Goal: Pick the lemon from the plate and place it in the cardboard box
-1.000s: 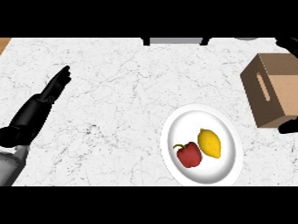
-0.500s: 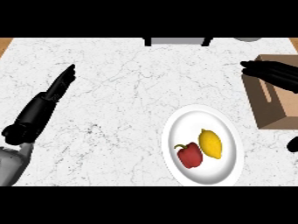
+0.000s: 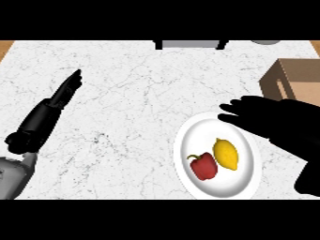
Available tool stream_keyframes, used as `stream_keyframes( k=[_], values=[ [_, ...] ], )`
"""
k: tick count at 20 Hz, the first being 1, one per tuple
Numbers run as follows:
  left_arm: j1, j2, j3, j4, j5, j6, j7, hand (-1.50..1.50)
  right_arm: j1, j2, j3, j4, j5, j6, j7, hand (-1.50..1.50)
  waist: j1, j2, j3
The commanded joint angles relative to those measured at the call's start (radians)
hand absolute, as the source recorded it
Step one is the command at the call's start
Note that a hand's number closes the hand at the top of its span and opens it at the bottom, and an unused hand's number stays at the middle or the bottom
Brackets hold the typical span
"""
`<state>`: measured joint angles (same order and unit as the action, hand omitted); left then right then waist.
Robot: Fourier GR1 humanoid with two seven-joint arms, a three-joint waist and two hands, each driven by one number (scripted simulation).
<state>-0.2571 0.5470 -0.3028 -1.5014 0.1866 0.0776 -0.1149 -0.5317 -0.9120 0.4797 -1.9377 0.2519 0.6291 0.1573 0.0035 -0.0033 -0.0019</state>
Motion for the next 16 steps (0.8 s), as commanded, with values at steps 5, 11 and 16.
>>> stream_keyframes(
  k=[5, 11, 16],
  values=[
    [-0.005, -0.032, 0.025, -0.01, -0.041, -0.018, 0.019, 0.0, -0.022, 0.178, 0.108, -0.064, 0.044, 0.162, 0.35, -1.5, 0.001, 0.002, 0.001],
    [-0.022, -0.051, 0.076, 0.034, -0.046, -0.086, 0.022, 0.0, 0.044, 0.312, 0.132, -0.116, 0.071, 0.229, 0.501, -1.5, -0.003, 0.002, 0.001],
    [0.054, -0.078, 0.071, -0.041, -0.095, -0.063, 0.019, 0.0, 0.094, 0.317, 0.191, -0.092, 0.269, 0.183, 0.444, -1.5, 0.002, 0.002, 0.002]
  ],
)
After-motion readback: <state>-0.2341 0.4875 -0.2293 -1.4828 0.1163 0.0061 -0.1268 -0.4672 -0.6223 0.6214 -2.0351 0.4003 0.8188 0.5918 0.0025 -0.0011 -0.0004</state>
